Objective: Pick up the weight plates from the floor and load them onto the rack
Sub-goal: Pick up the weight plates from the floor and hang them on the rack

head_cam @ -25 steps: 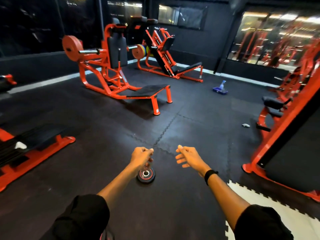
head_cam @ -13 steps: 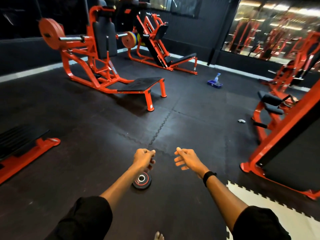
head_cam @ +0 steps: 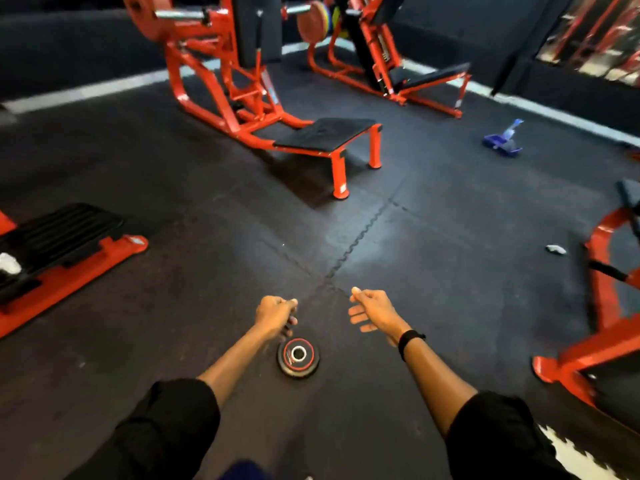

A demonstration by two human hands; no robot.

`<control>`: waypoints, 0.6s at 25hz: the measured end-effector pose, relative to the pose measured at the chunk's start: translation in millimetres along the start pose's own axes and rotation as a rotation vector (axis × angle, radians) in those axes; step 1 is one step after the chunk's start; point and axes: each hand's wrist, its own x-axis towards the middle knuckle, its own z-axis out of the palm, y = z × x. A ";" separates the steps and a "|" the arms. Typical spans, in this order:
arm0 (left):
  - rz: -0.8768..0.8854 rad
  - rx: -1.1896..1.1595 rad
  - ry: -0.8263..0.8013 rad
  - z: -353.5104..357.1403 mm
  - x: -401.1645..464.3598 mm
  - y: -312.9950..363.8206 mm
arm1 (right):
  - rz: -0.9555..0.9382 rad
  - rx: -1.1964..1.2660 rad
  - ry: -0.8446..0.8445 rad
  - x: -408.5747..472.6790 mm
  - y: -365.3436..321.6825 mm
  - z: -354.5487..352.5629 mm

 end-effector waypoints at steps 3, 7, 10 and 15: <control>-0.095 -0.051 0.044 -8.0 52.0 -19.0 | 0.059 -0.103 -0.106 62.9 -1.4 25.2; -0.187 -0.070 0.096 -6.5 136.6 -36.3 | 0.143 -0.200 -0.178 137.8 -4.3 55.0; -0.292 -0.085 0.076 3.1 201.3 -47.2 | 0.212 -0.268 -0.210 195.9 -0.6 69.7; -0.482 -0.031 0.138 31.6 272.0 -89.9 | 0.303 -0.357 -0.154 283.6 37.3 83.0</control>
